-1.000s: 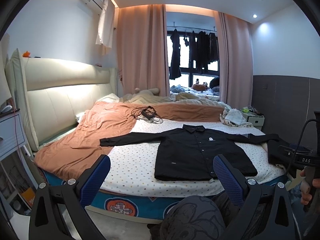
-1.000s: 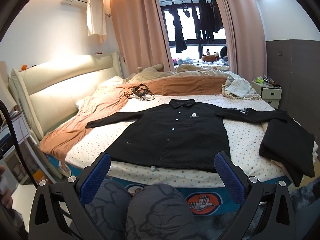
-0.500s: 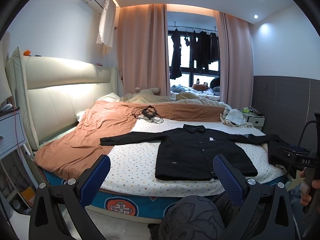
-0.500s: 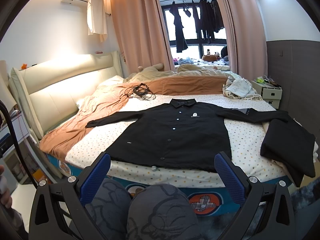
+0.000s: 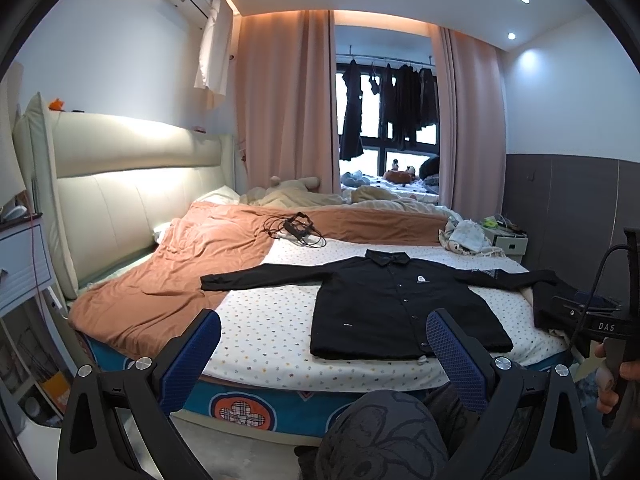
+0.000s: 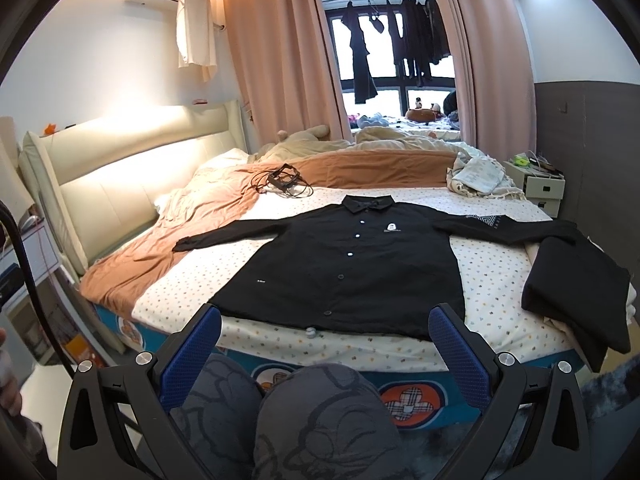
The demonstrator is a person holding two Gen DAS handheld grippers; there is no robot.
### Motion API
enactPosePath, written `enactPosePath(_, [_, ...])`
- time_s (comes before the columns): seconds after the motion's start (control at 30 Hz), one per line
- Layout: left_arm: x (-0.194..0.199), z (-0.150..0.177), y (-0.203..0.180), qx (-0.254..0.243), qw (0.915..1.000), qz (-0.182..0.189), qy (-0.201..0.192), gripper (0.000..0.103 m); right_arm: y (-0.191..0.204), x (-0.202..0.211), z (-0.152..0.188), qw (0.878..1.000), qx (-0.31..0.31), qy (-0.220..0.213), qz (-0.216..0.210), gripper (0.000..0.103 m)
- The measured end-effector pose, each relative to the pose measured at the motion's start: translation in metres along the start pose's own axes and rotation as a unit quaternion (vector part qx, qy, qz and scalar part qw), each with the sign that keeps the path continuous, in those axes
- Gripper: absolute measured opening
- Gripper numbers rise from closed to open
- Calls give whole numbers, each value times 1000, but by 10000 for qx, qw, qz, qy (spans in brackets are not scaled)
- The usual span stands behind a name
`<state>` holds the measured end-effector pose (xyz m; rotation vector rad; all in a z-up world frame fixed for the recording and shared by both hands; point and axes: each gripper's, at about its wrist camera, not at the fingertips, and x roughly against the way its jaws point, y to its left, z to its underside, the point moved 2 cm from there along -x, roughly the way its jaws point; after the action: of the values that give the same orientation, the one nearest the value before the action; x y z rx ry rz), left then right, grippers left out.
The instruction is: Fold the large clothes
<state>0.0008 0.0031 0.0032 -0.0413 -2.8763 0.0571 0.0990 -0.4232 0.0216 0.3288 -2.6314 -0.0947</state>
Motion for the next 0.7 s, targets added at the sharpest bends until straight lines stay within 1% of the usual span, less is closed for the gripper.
enactPosePath(0.3, [1,1,2,2,10000,-27,28,103,4,2,1,9999,110,-22,34,103])
enactPosePath(0.43, [-3,-1,7,3,10000,-58,48,103,5,-3,-3,10000,37,-23,25,103])
enactPosePath(0.7, [-24,-7,30,107,9996,-224,160,103,15,-33,-12,9999,52,87,-67,103])
